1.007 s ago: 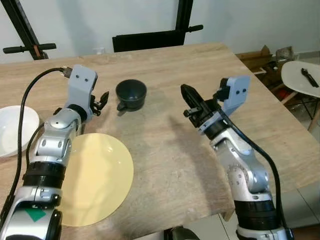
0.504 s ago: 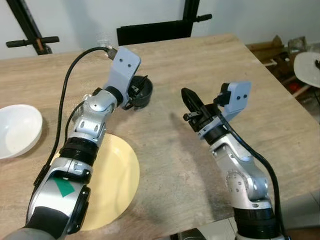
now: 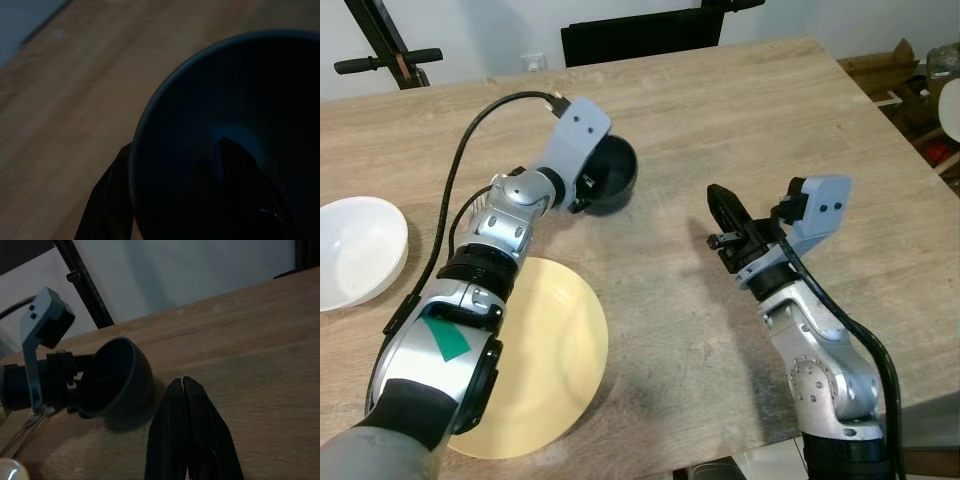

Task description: Setting the table

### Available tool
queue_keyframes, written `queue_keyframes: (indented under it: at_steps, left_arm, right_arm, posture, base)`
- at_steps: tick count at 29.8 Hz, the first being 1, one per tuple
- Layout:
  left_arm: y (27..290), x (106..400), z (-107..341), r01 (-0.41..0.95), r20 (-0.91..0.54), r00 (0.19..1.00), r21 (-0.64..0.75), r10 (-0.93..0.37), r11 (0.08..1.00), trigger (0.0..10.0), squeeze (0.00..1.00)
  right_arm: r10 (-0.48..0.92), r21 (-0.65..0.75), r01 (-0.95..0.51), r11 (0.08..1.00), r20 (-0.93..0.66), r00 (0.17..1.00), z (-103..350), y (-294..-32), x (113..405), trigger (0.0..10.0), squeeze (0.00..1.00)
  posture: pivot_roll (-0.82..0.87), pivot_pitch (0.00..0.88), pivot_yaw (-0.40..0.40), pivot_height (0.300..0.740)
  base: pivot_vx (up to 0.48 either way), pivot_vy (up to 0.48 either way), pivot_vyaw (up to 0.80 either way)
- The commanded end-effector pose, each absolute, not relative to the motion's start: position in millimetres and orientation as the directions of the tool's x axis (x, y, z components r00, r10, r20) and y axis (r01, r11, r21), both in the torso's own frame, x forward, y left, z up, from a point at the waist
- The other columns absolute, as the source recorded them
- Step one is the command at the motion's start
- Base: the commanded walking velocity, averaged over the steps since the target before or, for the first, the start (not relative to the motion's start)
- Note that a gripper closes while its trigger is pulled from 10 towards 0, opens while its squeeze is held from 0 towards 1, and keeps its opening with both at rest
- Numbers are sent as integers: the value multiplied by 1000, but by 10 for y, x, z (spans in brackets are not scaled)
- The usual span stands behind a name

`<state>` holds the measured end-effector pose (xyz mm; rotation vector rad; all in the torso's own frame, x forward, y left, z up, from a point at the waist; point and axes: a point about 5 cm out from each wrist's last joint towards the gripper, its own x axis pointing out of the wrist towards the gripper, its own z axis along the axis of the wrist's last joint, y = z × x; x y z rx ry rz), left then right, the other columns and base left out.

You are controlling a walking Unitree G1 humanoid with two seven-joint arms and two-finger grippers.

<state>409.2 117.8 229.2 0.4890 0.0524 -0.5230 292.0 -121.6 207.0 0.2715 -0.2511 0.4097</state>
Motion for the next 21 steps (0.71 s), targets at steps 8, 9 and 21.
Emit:
queue_keyframes:
  at_steps: [8, 9, 21]
  left_arm:
    - [1031, 3949, 2147, 686, -247, 723, 358, -645, 633, 10000, 0]
    - [984, 3927, 2145, 704, -244, 706, 346, -664, 621, 10000, 0]
    - [664, 3697, 2053, 809, -226, 578, 285, -784, 514, 10000, 0]
  right_arm:
    - [362, 205, -427, 881, 291, 886, 2079, -1192, 2939, 10000, 0]
    - [363, 204, -428, 880, 292, 885, 2083, -1193, 2943, 10000, 0]
    - [400, 173, -466, 867, 314, 861, 2166, -1226, 2936, 10000, 0]
  posture:
    - [-91, 161, 105, 740]
    - [-95, 153, 102, 740]
    - [-113, 116, 88, 740]
  base:
    - [0, 0, 0]
    - [0, 0, 0]
    - [0, 0, 0]
